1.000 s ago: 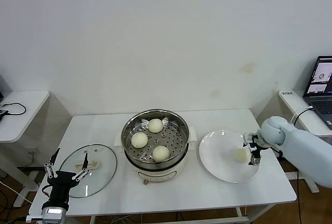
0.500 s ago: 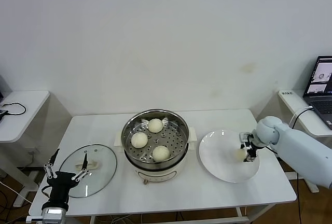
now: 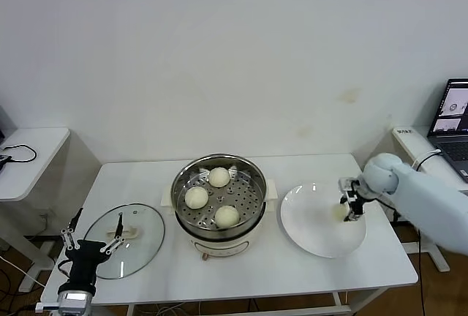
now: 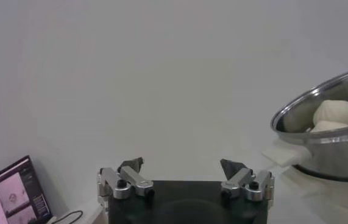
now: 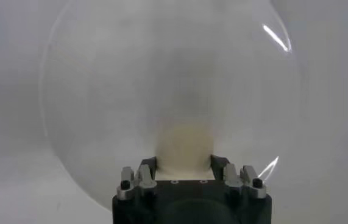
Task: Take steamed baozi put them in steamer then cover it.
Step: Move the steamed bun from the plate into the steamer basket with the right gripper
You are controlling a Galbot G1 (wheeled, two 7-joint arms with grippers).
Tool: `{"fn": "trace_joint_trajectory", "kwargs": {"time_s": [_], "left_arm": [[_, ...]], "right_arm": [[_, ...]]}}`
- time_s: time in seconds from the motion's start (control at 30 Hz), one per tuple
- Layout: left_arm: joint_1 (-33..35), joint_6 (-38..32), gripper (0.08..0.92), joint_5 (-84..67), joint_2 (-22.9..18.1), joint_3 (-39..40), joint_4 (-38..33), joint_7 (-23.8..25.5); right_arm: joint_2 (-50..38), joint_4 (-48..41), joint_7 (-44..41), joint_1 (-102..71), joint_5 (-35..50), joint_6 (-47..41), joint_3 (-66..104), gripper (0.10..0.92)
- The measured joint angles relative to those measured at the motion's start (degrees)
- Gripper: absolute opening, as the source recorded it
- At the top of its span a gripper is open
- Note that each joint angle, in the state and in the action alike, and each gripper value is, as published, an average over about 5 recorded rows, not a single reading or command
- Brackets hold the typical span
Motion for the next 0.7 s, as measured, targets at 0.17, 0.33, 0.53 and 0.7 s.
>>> {"fn": "trace_joint_trajectory", "kwargs": {"time_s": [0.17, 0.33, 0.53, 0.7], "left_arm": [[-0.29, 1.44, 0.823, -2.15, 0.48, 0.45, -0.14, -0.7], [-0.63, 4.15, 0.823, -7.01, 1.11, 0.76, -0.15, -1.68], [-1.23, 6.33, 0.823, -14.41, 1.37, 0.89, 0.58, -2.73], [-1.11, 6.01, 0.823, -18.33, 1.26, 1.39, 1.8, -2.77]], "right_arm": [[0.02, 2.41, 0.1, 7.27, 3.68, -1.21, -4.39, 0.57], [1.17, 4.78, 0.67, 15.53, 8.73, -2.88, -9.24, 0.574], [4.07, 7.92, 2.07, 24.75, 15.96, -5.83, -14.68, 0.582], [7.07, 10.35, 3.61, 30.1, 21.52, -8.39, -18.33, 0.584]]}}
